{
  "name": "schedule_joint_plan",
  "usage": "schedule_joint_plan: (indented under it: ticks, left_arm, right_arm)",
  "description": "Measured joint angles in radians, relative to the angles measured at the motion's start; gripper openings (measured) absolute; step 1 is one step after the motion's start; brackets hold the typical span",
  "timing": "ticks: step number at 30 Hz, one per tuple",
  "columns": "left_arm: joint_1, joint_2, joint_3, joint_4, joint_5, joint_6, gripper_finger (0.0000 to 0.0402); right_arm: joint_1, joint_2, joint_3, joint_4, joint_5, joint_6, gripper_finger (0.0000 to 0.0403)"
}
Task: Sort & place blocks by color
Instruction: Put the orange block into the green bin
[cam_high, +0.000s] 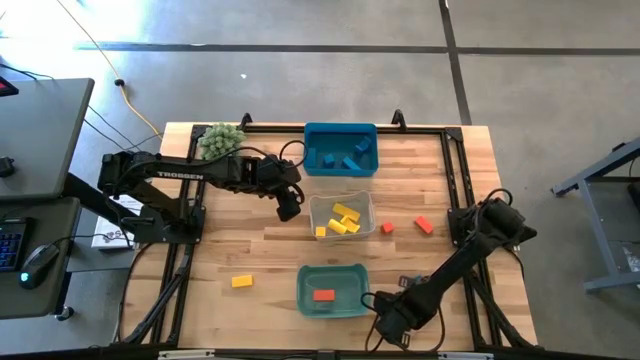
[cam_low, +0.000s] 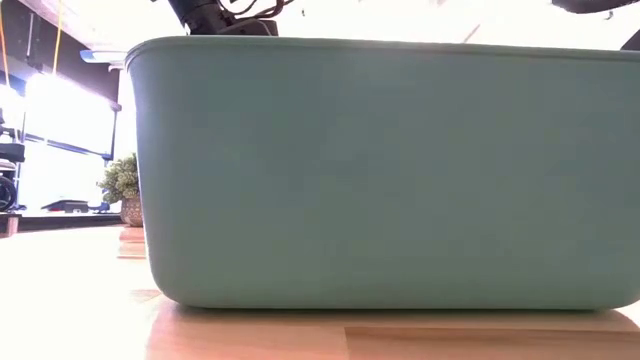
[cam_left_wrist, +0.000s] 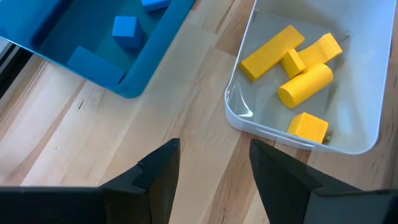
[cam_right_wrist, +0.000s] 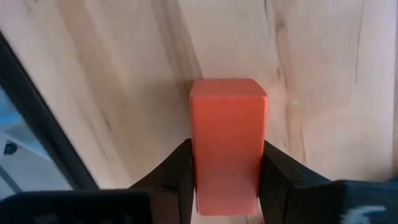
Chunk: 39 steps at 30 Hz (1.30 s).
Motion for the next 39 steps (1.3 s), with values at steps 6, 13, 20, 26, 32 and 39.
schedule_joint_plan:
  ticks: [6,13,20,26,32,39]
  left_arm:
    - [0.0,0.0,0.0,-0.001,0.006,0.0,0.0184]
    - [0.0,0.0,0.0,-0.001,0.009,0.0,0.0184]
    - [0.0,0.0,0.0,-0.001,0.009,0.0,0.0184]
    - [0.0,0.0,0.0,-0.001,0.01,0.0,0.0184]
    - [0.0,0.0,0.0,-0.001,0.011,0.0,0.0184]
    - [0.0,0.0,0.0,-0.001,0.011,0.0,0.0184]
  right_arm:
    - [0.0,-0.068,0.0,-0.033,0.044,0.045,0.0102]
    - [-0.013,-0.201,0.0,-0.085,0.18,0.111,0.0102]
    - [-0.072,-0.317,0.0,-0.073,0.342,0.093,0.0102]
    - [-0.15,-0.359,0.0,0.055,0.441,-0.031,0.0102]
    - [-0.23,-0.334,0.0,0.247,0.421,-0.216,0.0102]
    - [-0.284,-0.292,0.0,0.283,0.327,-0.286,0.0102]
